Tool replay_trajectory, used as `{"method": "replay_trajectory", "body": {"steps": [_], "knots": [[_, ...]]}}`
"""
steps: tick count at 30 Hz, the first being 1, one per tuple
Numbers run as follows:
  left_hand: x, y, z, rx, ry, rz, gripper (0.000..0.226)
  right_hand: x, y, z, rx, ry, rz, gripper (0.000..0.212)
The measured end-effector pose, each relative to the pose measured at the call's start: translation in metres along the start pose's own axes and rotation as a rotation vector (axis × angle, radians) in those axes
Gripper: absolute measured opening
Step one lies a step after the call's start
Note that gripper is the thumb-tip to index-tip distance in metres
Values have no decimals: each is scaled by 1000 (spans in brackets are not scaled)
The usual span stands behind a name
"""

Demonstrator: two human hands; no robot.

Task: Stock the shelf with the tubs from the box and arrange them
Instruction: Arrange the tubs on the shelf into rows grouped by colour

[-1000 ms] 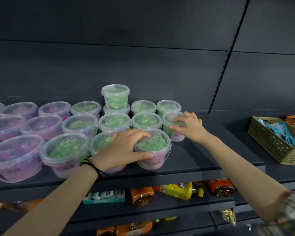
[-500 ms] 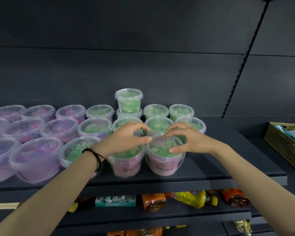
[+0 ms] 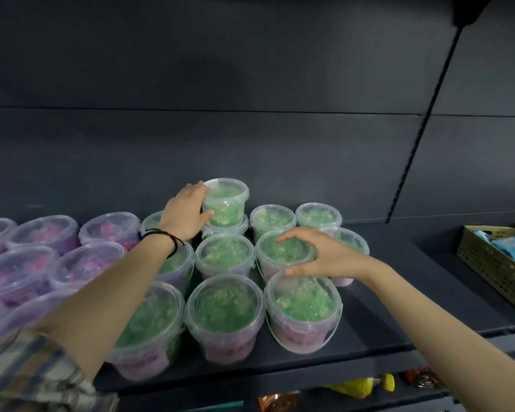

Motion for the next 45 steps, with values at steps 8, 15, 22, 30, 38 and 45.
{"method": "replay_trajectory", "body": {"steps": [8, 15, 22, 30, 38, 45], "knots": [[-10, -16, -1, -303, -137, -102, 34, 7, -23, -9, -222, 3, -19, 64], [-21, -30, 9, -545, -322, -7, 27, 5, -18, -7, -149, -29, 16, 54], [-64, -111, 22, -538, -430, -154, 34, -12, 10, 34, 476, -310, 116, 71], [-109, -172, -16, -702, -235, -185, 77, -39, 2, 38, 531, -356, 108, 97], [-133, -195, -31, -568, 73, -198, 69, -99, -40, 55, 342, -383, 15, 100], [-154, -173, -66, 97, 378, -85, 86, -148, -74, 46, 278, -203, 15, 98]]}}
Point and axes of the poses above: each hand's wrist, its own x-axis towards the middle knuckle, its own z-axis out of the back of the hand, y = z × x, the point moved 7 cm from there along x, towards the middle knuckle, and after that the axes turned 10 degrees about y, right-handed, at the moved point
